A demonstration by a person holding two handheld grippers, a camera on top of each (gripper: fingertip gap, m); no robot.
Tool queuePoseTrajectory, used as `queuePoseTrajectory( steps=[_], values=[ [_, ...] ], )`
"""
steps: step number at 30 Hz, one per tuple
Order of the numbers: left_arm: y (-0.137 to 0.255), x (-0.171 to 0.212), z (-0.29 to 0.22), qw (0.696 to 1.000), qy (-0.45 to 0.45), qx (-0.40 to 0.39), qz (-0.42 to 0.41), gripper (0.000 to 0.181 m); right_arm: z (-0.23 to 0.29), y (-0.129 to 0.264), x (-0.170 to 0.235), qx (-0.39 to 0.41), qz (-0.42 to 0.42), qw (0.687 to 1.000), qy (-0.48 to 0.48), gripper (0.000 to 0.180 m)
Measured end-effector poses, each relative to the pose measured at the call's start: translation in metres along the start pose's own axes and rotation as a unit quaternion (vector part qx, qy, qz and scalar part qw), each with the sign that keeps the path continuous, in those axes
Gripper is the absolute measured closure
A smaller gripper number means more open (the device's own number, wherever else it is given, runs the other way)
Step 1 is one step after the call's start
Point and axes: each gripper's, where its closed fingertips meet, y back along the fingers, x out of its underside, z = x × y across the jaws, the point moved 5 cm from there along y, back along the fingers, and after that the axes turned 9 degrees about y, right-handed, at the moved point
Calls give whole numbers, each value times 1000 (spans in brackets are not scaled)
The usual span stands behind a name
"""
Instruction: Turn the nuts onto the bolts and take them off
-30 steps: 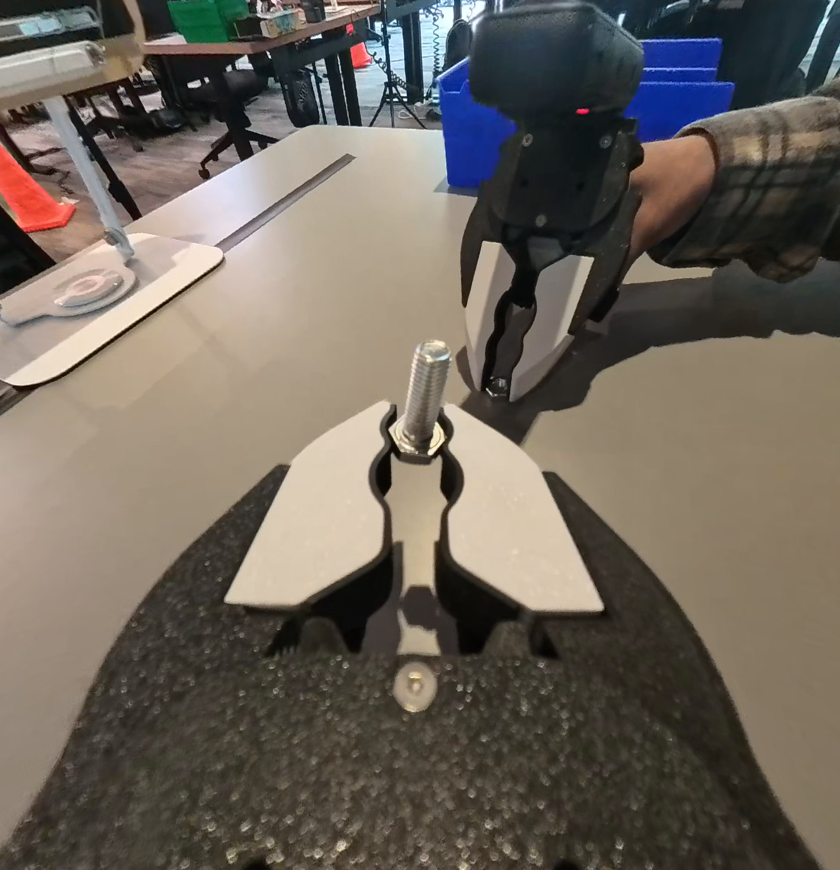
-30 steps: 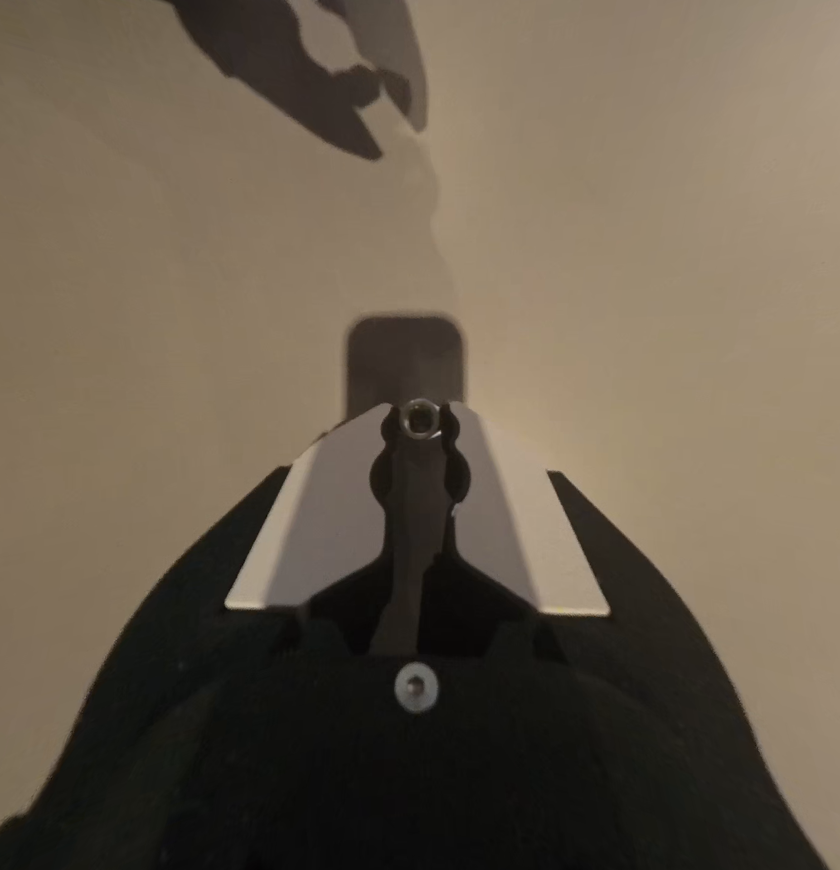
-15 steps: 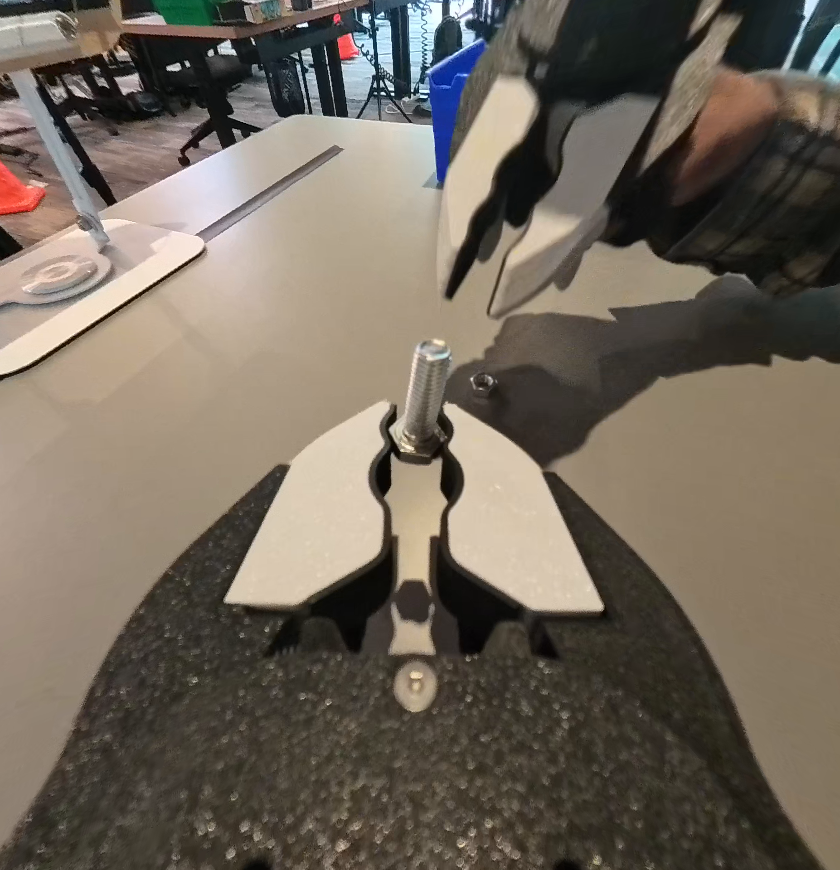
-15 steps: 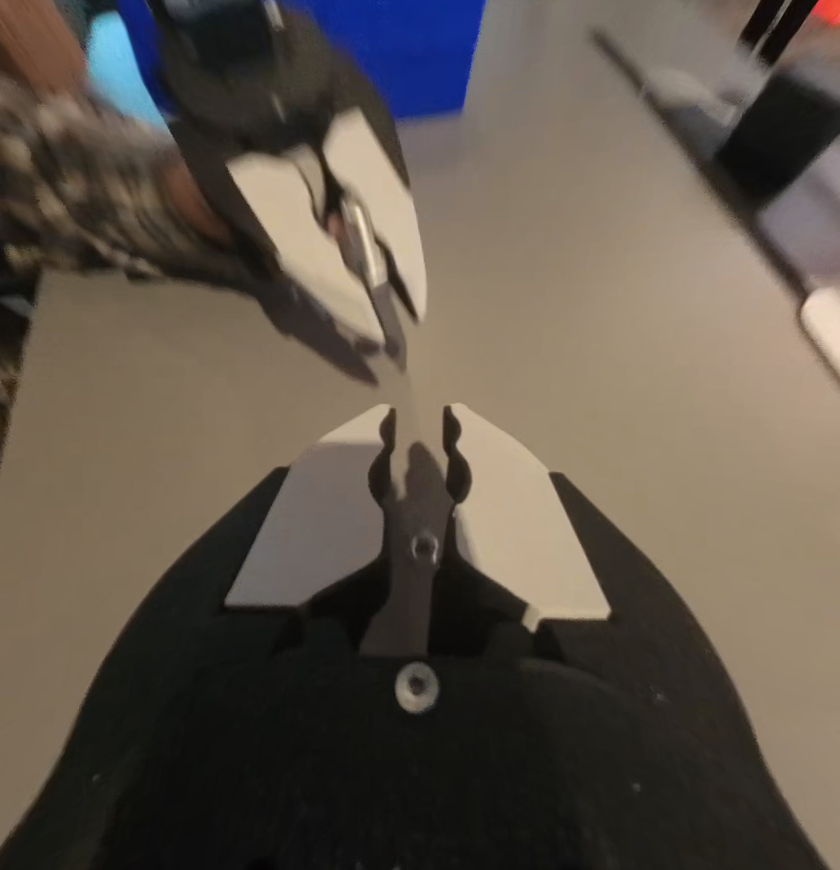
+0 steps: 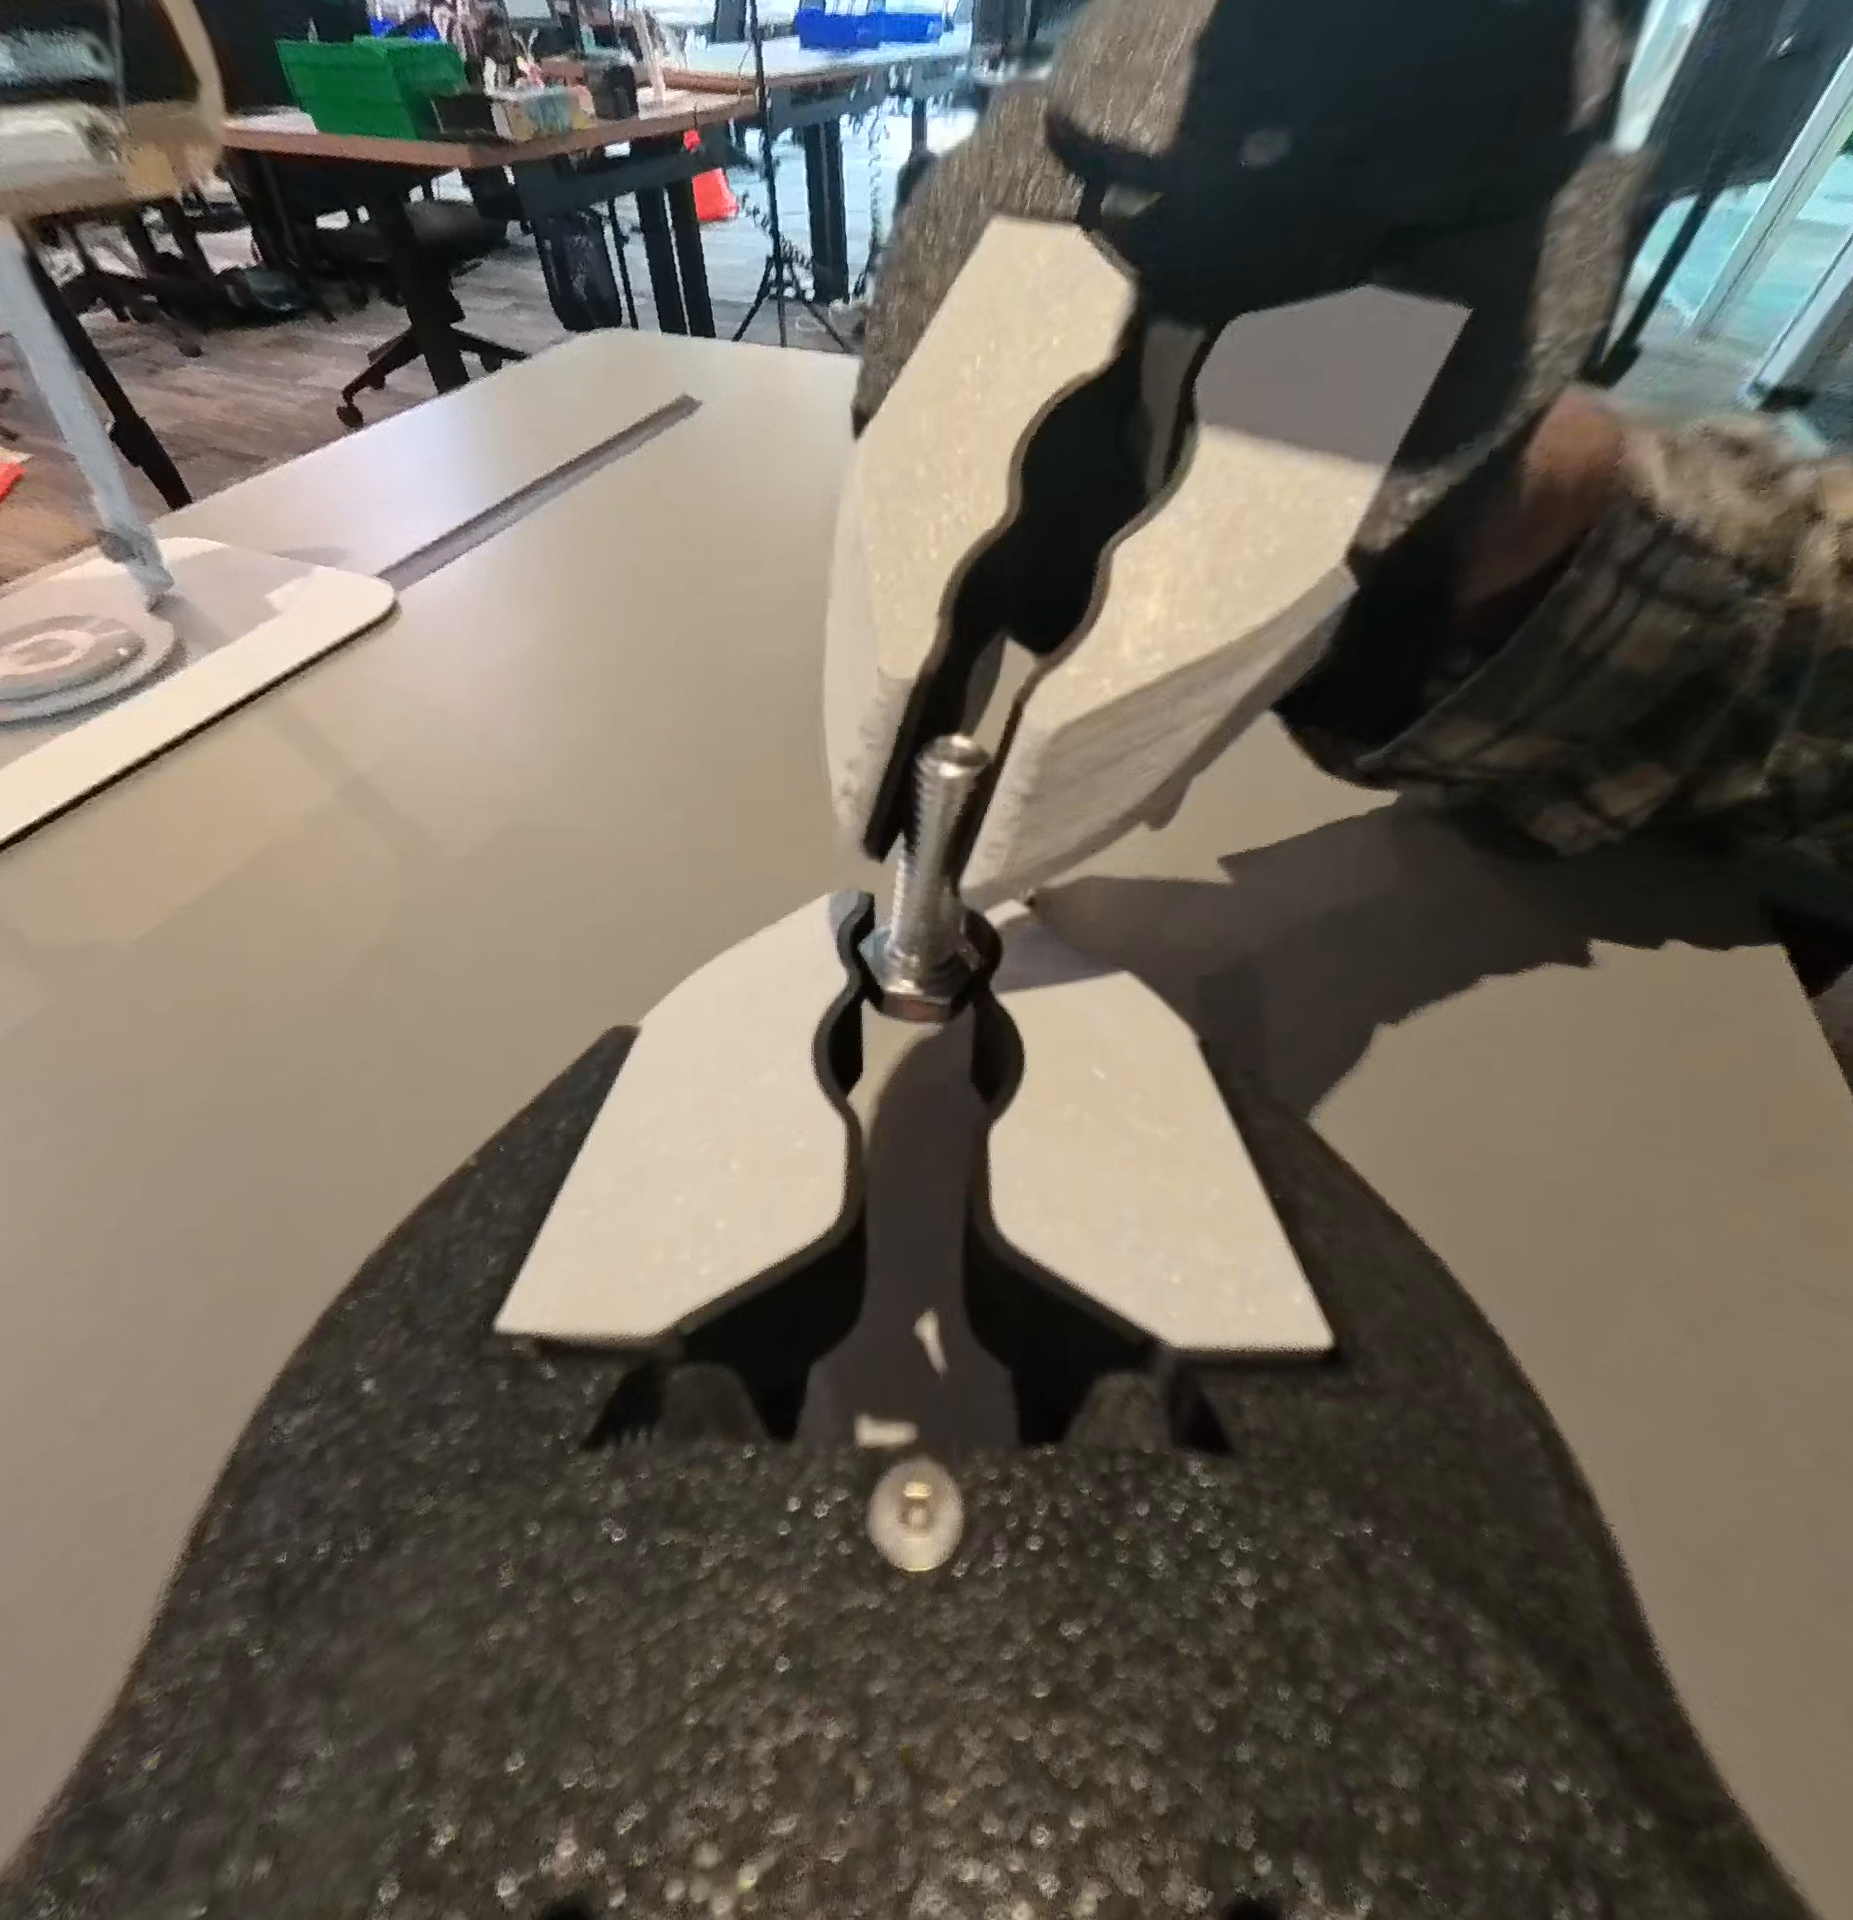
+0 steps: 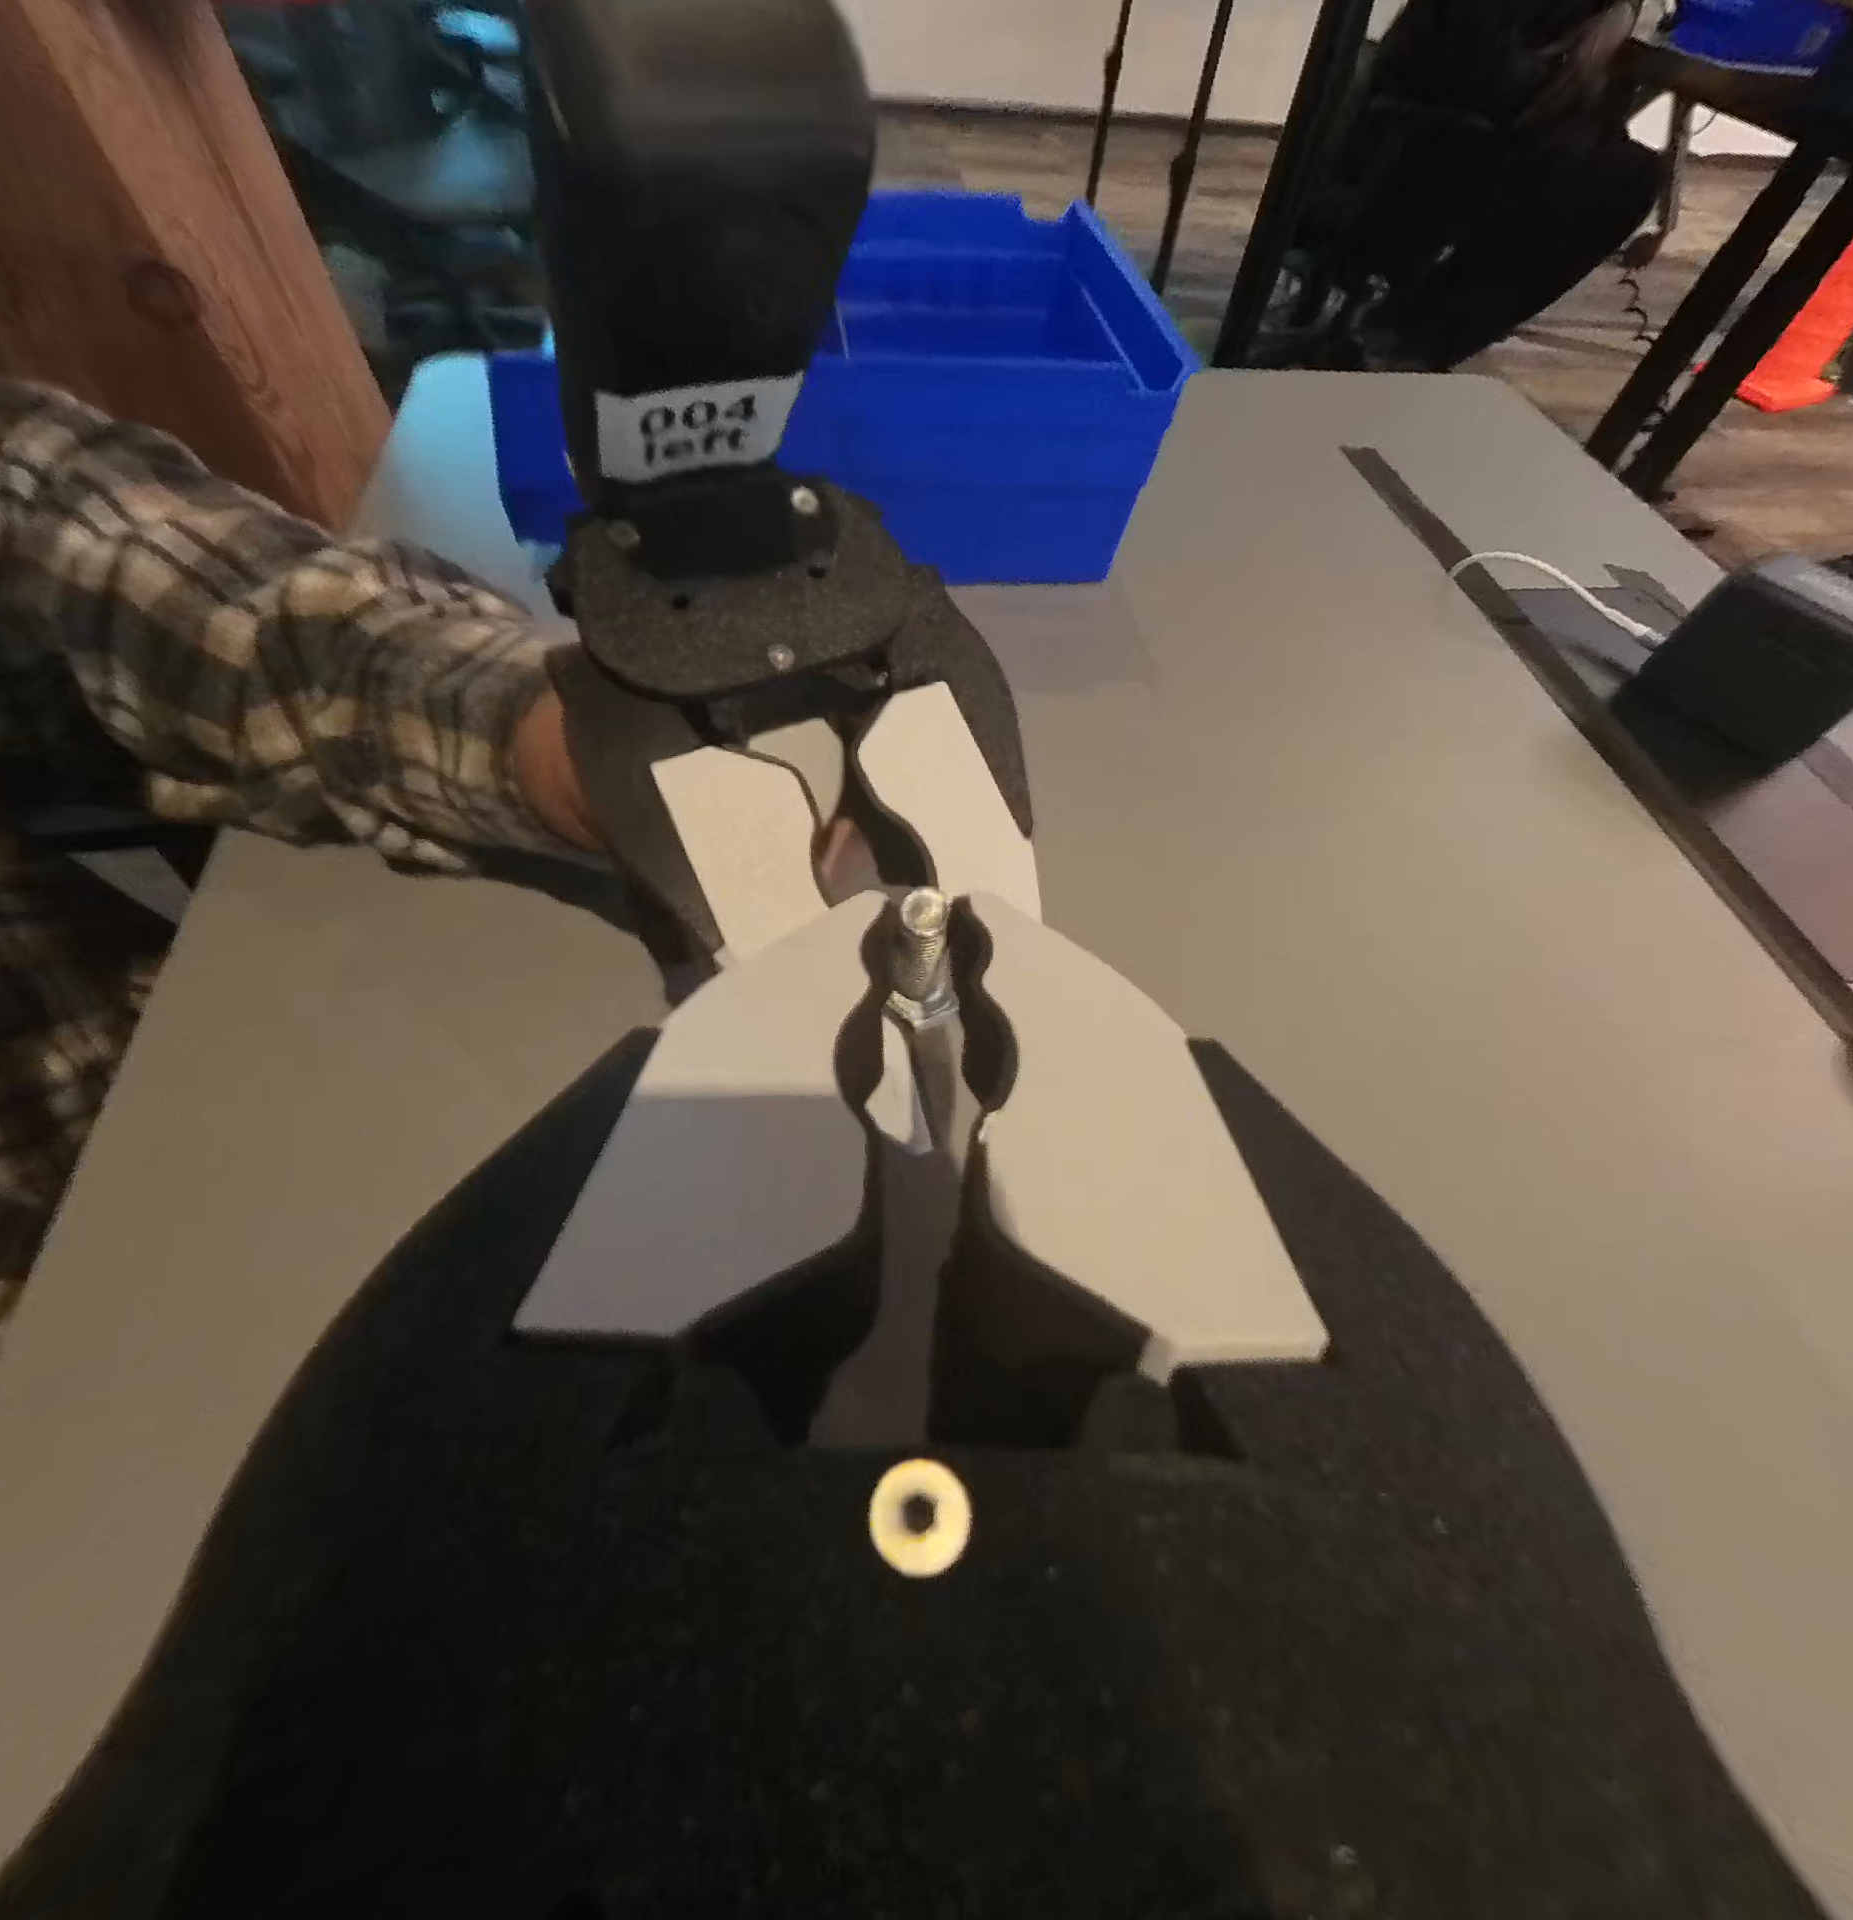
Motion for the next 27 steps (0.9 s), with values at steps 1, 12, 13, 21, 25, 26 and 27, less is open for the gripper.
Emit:
queuePoseTrajectory(
  steps=[1,12,13,21,25,26,27],
  values=[
    [1,-2,-1,1000,4,8,-11,165,-1,1,-1,-4,-17,1000,-17,171],
    [2,-7,-7,996,22,56,-68,133,-11,26,7,-37,-89,989,-111,171],
    [2,-8,-8,995,19,61,-71,131,-11,25,8,-39,-88,989,-113,171],
    [4,-12,-16,993,0,74,-87,138,-6,25,8,-51,-70,991,-105,171],
    [1,-10,-18,995,-9,72,-76,143,-2,23,8,-50,-47,994,-87,171],
    [1,-9,-18,995,-11,72,-72,144,-1,23,8,-49,-43,994,-83,171],
    [0,-9,-19,995,-13,71,-69,145,-1,23,7,-48,-40,995,-80,171]
  ],
)
